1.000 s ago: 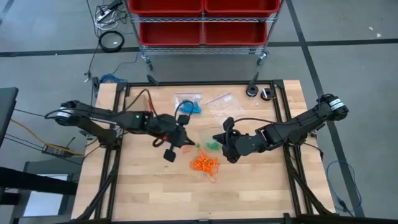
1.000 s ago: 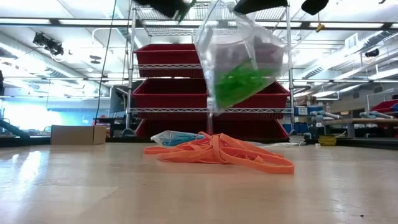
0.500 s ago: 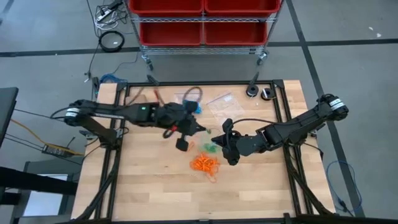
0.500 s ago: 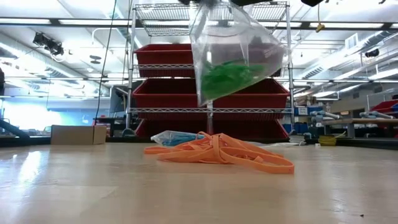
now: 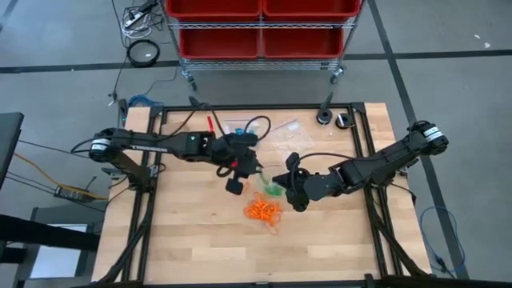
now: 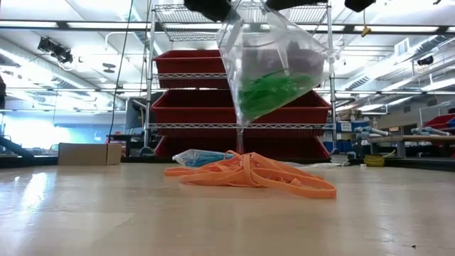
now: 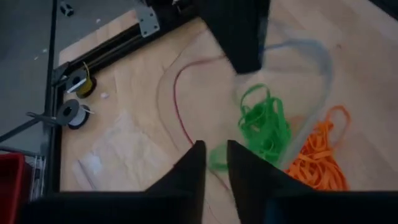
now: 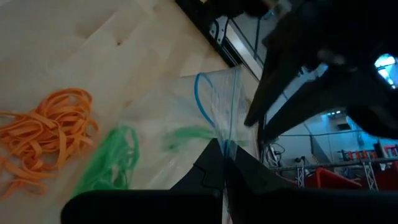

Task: Sort rubber bands
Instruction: Put the green rubber band into the bottom transparent zip bag, then close the bottom transparent zip bag

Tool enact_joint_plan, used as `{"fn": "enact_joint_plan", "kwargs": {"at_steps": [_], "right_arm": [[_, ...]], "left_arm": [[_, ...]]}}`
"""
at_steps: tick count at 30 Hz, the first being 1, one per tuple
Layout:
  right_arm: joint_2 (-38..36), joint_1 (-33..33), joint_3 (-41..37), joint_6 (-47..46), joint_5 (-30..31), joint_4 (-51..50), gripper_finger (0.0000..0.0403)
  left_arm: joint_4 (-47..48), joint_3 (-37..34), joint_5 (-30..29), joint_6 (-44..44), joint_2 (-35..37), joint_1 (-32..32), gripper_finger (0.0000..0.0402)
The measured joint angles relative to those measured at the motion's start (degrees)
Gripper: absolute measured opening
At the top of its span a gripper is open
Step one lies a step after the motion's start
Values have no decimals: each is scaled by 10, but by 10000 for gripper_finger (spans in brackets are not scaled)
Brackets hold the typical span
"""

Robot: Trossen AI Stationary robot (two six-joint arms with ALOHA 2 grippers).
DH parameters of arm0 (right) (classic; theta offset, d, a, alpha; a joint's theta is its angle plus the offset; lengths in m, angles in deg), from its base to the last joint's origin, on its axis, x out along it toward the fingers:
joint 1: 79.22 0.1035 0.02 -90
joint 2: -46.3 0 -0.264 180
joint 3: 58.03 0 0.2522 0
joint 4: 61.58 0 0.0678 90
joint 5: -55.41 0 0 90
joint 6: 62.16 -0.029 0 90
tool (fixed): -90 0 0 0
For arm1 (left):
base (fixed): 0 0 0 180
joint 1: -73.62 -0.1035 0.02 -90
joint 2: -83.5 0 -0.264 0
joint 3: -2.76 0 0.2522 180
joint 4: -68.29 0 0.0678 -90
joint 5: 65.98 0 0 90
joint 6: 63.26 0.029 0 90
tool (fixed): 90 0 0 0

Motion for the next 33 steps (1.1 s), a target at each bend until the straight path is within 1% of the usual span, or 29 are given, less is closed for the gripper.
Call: {"fn": "enact_joint_plan", "kwargs": {"at_steps": [4,6,8,11,14,17,20,22,24,27,29,33], "right_arm": [[0,0,0,2,4,0,0],[0,0,0,2,9,1,0],[0,0,0,4,13,0,0],[0,8,0,7,30,1,0],[0,19,0,23,55,1,0],[0,29,0,32,79,4,0],[0,41,0,50,98,13,0],[0,46,0,66,112,29,0],[0,51,0,87,124,48,0],[0,57,0,120,141,85,0],[0,61,0,136,153,106,0],[0,66,0,166,172,135,0]], "left_arm": [[28,21,1,-3,-2,0,128],[29,32,-13,-4,-1,0,145],[54,47,-30,-6,-1,0,157],[85,60,-21,-7,6,-16,165],[84,52,15,-26,38,-51,166],[62,26,68,-59,86,-96,166],[10,-20,150,-110,142,-137,166],[-54,-68,207,-151,177,-156,166],[-117,-129,237,-181,208,-163,166],[-232,-235,243,-221,248,-164,166],[-338,-311,241,-252,274,-164,166],[-610,-460,237,-335,299,-164,166]]}}
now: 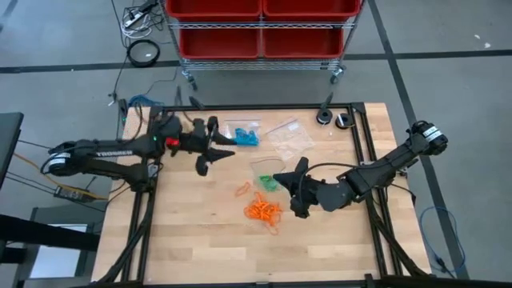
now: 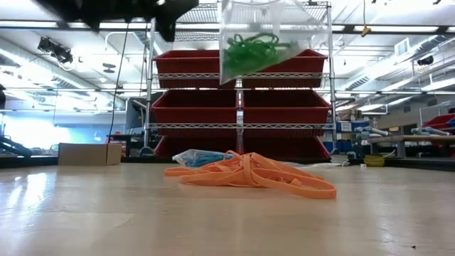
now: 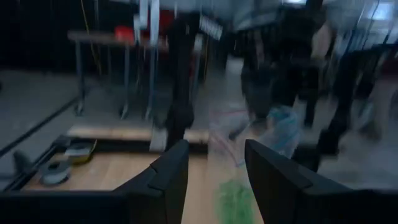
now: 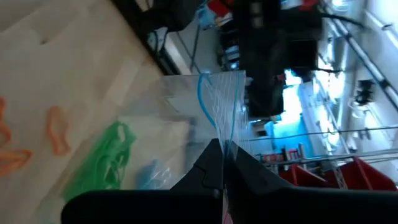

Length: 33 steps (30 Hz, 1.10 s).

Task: Sort rubber bands
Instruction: Close the bottom transparent zip bag

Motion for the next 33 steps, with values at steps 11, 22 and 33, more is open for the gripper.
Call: {"fn": "enact_joint_plan", "kwargs": {"at_steps": [11,22,33], "right_arm": [[0,-5,26,24,-12,55,0],[0,-14,34,40,-14,61,0],[0,-15,34,41,-19,68,0]], "left_arm": [[-308,-106,-13,-119,-77,13,205],[-324,-68,35,-139,-130,30,238],[-330,-13,48,-137,-191,55,239]]}}
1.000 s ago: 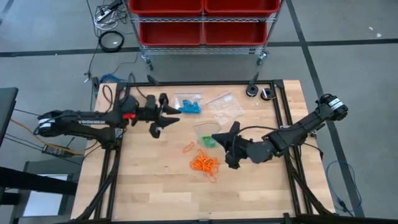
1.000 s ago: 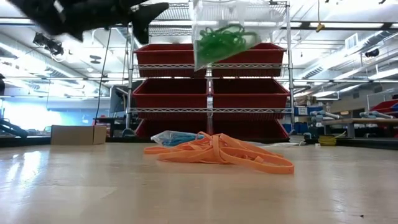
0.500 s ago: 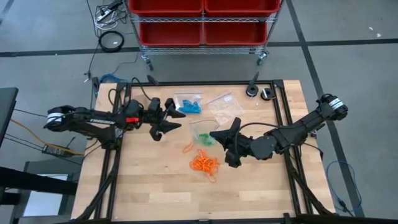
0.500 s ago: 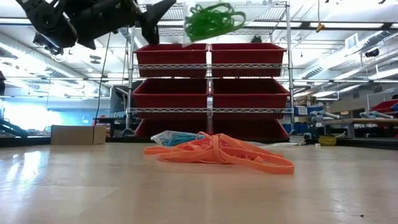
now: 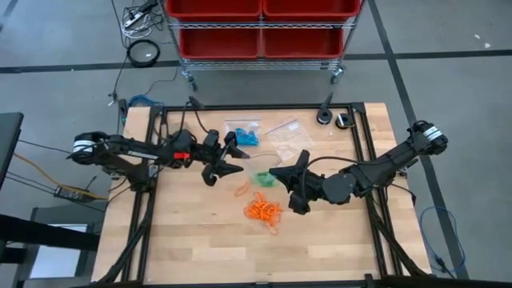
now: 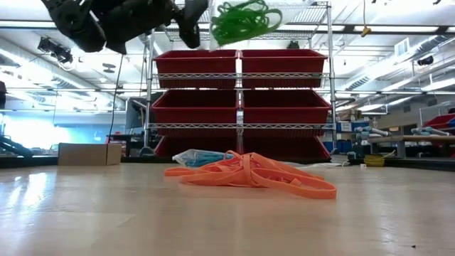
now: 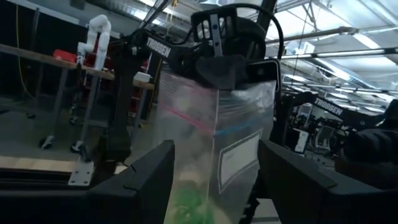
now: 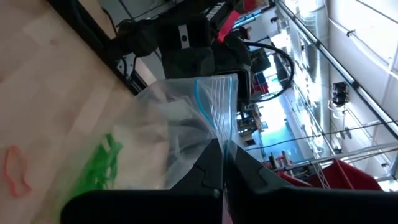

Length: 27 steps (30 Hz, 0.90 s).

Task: Sort rubber bands
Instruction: Close the bottom transparent zip bag

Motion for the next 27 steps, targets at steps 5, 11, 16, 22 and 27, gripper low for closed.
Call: {"fn": "enact_joint_plan", "kwargs": {"at_steps": [5,11,16,22,27], "right_arm": [[0,0,0,-4,0,0,0],[0,0,0,-8,1,-1,0],[0,0,0,-8,1,-1,0],[0,0,0,-10,1,0,0],[0,0,0,-14,1,-2,0]], "left_arm": [[0,17,-6,2,-10,3,238],[3,19,-17,3,-11,3,215],[21,19,-19,7,-14,6,179],[17,19,-40,36,-13,16,158],[16,19,-45,47,-13,17,133]]}}
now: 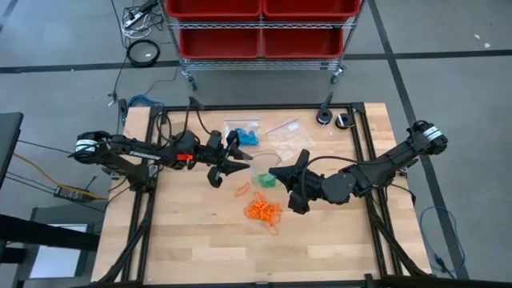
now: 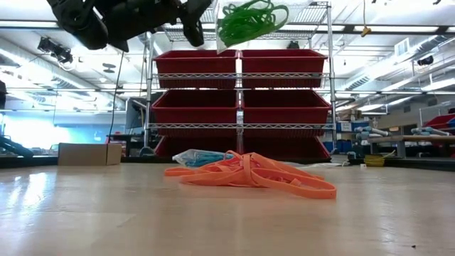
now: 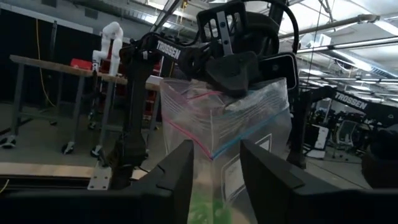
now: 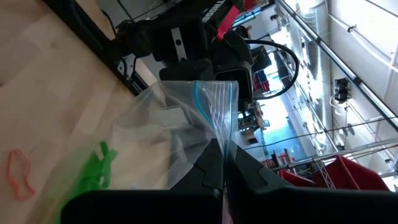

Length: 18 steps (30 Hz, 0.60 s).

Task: Sort rubber bands
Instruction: Close the bottom transparent zip bag

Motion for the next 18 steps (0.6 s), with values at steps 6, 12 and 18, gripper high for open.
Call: {"fn": "enact_joint_plan", "kwargs": {"at_steps": [6,12,18], "right_arm": [[0,-2,0,-12,0,-2,0],[0,-3,0,-31,9,-19,0],[0,-3,0,-54,38,-58,0]], "left_arm": [[-4,0,0,2,0,0,96],[-20,0,0,35,0,11,30],[-31,0,2,47,0,19,6]]}}
